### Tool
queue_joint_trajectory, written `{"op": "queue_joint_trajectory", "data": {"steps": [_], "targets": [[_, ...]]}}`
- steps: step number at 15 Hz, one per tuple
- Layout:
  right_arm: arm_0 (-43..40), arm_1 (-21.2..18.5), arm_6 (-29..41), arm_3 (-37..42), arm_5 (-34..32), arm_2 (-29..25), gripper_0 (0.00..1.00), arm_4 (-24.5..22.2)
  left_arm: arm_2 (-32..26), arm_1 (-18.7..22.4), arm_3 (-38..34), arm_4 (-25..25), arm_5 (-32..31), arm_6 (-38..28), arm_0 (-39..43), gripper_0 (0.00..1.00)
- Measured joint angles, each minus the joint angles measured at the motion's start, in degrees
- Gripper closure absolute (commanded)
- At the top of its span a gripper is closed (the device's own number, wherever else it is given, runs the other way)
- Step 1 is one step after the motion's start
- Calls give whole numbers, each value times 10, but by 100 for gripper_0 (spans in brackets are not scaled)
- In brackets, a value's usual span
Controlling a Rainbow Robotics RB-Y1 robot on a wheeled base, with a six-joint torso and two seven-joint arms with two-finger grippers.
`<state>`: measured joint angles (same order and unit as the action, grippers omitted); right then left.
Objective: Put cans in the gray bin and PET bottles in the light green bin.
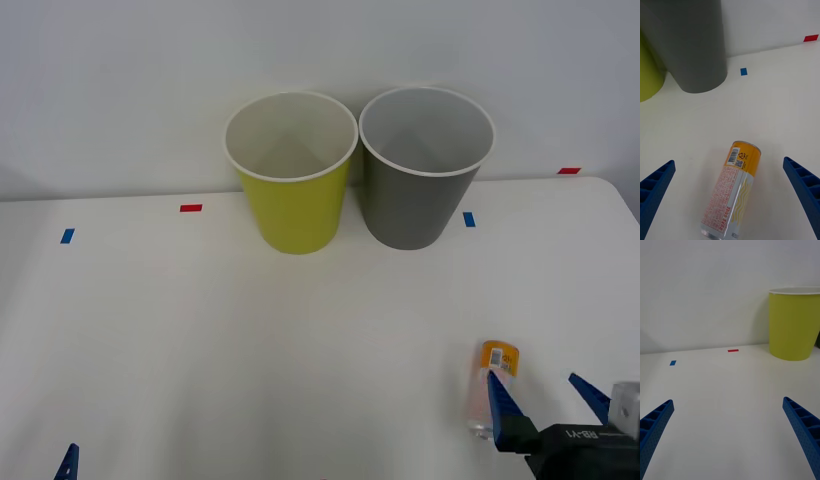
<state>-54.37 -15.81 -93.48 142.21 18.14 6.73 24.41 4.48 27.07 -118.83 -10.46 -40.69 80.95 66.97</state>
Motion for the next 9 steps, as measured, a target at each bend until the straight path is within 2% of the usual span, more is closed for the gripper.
{"op": "queue_joint_trajectory", "data": {"steps": [5, 9], "targets": [[75, 0, 116, 34, 167, -47, 0, -9, 0, 0, 0, 0, 0, 0, 0, 0], [152, -6, 201, 41, 304, -61, 0, -75, 0, 0, 0, 0, 0, 0, 0, 0]]}}
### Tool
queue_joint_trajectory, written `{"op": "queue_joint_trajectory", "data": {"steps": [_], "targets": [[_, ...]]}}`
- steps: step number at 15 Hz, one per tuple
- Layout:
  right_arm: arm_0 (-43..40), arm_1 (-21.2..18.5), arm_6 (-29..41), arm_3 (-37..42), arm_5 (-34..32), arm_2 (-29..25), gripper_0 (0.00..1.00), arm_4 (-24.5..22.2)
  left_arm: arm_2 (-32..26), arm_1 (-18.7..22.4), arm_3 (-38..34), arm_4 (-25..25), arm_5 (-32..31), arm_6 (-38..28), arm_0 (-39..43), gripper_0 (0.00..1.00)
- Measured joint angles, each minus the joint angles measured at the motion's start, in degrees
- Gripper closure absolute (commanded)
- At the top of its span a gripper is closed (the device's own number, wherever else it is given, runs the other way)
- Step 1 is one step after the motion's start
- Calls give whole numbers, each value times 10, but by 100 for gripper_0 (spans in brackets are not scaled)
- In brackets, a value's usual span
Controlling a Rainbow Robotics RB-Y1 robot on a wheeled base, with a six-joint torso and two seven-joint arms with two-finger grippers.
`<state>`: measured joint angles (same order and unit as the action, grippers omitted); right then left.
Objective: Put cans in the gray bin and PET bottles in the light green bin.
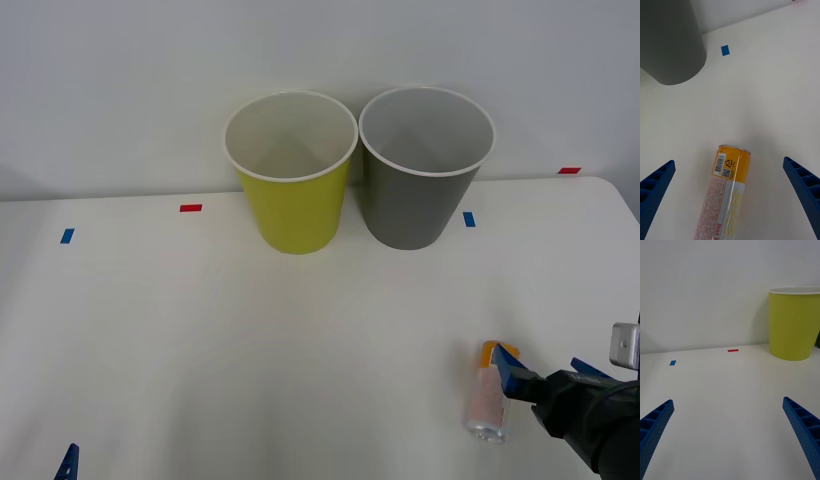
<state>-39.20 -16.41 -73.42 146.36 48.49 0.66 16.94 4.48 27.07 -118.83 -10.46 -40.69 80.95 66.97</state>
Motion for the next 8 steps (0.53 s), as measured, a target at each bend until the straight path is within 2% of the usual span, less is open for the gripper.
{"op": "queue_joint_trajectory", "data": {"steps": [4, 8], "targets": [[73, -12, 95, 1, 133, -3, 0, -22, 0, 0, 0, 0, 0, 0, 0, 0], [128, -31, 173, 0, 253, -4, 0, -21, 0, 0, 0, 0, 0, 0, 0, 0]]}}
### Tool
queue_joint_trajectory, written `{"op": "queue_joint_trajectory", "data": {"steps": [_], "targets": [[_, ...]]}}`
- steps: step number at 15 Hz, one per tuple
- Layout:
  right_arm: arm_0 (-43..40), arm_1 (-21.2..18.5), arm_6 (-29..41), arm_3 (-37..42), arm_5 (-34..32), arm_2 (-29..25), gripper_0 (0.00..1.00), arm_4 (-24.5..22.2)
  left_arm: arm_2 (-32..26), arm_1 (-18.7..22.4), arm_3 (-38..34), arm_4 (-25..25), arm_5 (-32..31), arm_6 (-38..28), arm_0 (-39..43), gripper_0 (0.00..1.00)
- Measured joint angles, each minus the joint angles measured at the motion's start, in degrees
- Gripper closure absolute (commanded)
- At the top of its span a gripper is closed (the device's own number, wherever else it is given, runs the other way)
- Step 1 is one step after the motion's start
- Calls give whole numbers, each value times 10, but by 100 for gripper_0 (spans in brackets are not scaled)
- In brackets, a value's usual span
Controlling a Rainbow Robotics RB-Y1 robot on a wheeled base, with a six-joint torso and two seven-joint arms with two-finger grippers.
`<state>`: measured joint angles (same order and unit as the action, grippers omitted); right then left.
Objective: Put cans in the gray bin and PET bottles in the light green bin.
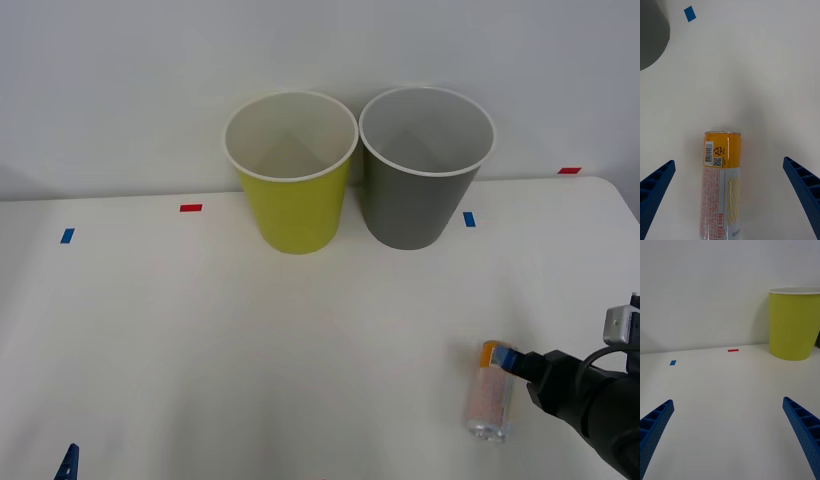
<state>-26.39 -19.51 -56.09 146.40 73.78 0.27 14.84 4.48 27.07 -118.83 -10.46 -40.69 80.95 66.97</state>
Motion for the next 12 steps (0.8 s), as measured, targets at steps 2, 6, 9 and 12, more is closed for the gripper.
{"op": "queue_joint_trajectory", "data": {"steps": [2, 6, 9, 12], "targets": [[26, -12, 9, -3, 51, 0, 0, 5, 0, 0, 0, 0, 0, 0, 0, 0], [86, -28, 12, -63, 70, -12, 0, 50, 0, 0, 0, 0, 0, 0, 0, 0], [117, -55, 14, -100, 79, -15, 0, 83, 0, 0, 0, 0, 0, 0, 0, 0], [150, -59, 16, -109, 154, -15, 0, 99, 0, 0, 0, 0, 0, 0, 0, 0]]}}
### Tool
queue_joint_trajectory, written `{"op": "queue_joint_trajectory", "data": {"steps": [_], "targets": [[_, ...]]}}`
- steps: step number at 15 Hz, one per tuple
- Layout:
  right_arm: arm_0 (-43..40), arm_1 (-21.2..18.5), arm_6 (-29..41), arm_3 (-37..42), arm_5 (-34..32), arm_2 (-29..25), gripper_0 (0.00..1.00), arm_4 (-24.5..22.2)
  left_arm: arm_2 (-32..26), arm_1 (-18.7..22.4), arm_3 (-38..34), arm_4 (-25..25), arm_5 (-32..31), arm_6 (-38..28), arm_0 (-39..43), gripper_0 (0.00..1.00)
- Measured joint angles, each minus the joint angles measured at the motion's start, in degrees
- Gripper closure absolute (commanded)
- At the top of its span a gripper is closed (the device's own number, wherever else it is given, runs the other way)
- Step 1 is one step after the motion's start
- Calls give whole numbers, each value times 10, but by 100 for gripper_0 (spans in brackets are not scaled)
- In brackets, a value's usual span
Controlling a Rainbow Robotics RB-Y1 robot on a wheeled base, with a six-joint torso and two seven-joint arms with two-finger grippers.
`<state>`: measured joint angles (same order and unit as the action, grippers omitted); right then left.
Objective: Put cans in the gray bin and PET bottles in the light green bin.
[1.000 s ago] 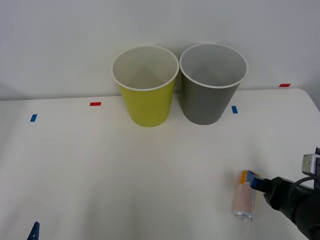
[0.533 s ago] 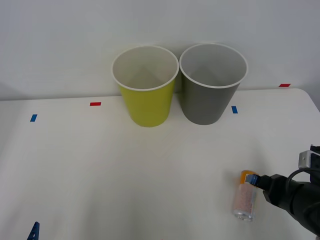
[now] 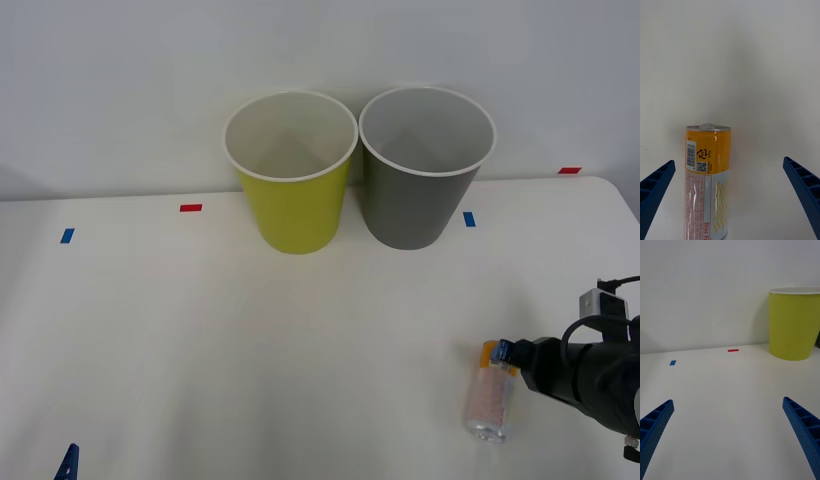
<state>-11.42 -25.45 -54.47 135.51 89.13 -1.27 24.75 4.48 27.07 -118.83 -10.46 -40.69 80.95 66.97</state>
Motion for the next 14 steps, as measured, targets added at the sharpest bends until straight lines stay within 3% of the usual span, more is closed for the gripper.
{"op": "queue_joint_trajectory", "data": {"steps": [3, 14], "targets": [[30, 0, 3, -40, 10, 0, 0, 38, 0, 0, 0, 0, 0, 0, 0, 0], [91, -17, 2, -128, 11, 26, 0, 67, 0, 0, 0, 0, 0, 0, 0, 0]]}}
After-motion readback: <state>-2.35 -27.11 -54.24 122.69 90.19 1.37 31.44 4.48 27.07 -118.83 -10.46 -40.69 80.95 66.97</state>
